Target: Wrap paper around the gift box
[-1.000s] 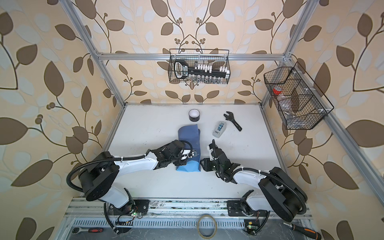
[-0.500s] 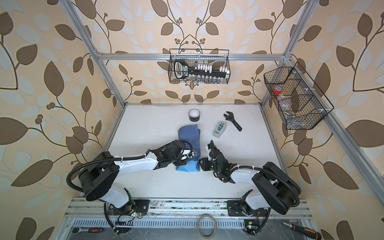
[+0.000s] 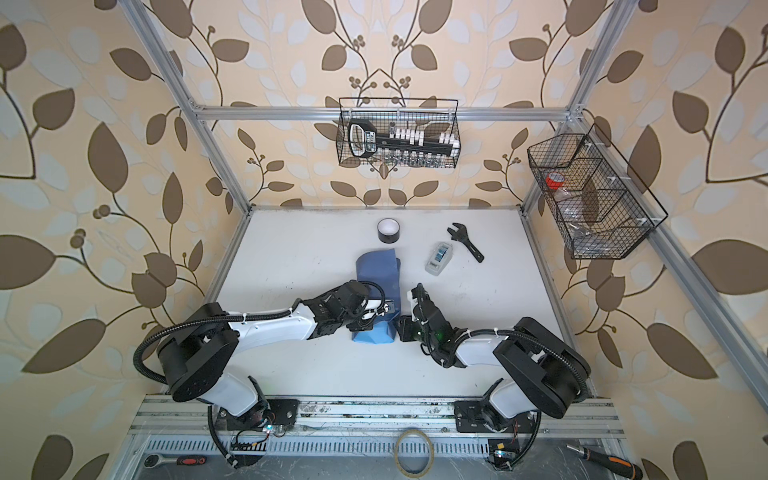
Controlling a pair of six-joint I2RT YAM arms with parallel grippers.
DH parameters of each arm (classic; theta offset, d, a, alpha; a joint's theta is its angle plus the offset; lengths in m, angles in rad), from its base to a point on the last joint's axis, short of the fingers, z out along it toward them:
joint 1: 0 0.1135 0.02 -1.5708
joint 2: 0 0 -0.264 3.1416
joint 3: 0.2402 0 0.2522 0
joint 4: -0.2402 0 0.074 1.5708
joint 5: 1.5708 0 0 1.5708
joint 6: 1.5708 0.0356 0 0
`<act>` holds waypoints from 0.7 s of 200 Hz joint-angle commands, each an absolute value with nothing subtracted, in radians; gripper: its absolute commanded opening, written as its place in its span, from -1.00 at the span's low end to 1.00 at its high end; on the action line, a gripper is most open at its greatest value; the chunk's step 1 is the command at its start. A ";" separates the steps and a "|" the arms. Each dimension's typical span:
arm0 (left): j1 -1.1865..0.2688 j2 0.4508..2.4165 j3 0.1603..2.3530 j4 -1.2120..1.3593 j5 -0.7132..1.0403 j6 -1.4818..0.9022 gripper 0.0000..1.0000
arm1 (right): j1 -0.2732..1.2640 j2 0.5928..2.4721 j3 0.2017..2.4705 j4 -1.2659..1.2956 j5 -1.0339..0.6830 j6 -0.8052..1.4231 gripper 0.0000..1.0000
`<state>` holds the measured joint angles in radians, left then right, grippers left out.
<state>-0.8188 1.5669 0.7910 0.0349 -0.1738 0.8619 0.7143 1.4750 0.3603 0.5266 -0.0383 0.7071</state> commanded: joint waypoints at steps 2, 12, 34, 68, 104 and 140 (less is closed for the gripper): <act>-0.827 1.603 0.801 0.003 -0.163 0.920 0.71 | 0.731 1.494 0.375 0.581 0.017 0.739 -0.50; -0.827 1.604 0.801 0.002 -0.162 0.919 0.71 | 0.733 1.502 0.377 0.584 0.026 0.742 -0.52; -0.827 1.605 0.803 0.000 -0.161 0.920 0.71 | 0.738 1.523 0.376 0.600 0.035 0.750 -0.54; -0.827 1.610 0.806 -0.006 -0.160 0.916 0.72 | 0.739 1.556 0.376 0.631 0.040 0.760 -0.56; -0.827 1.609 0.809 -0.011 -0.153 0.914 0.71 | 0.741 1.581 0.373 0.665 0.040 0.770 -0.57; -0.827 1.611 0.812 -0.017 -0.146 0.911 0.71 | 0.742 1.600 0.371 0.691 0.046 0.782 -0.58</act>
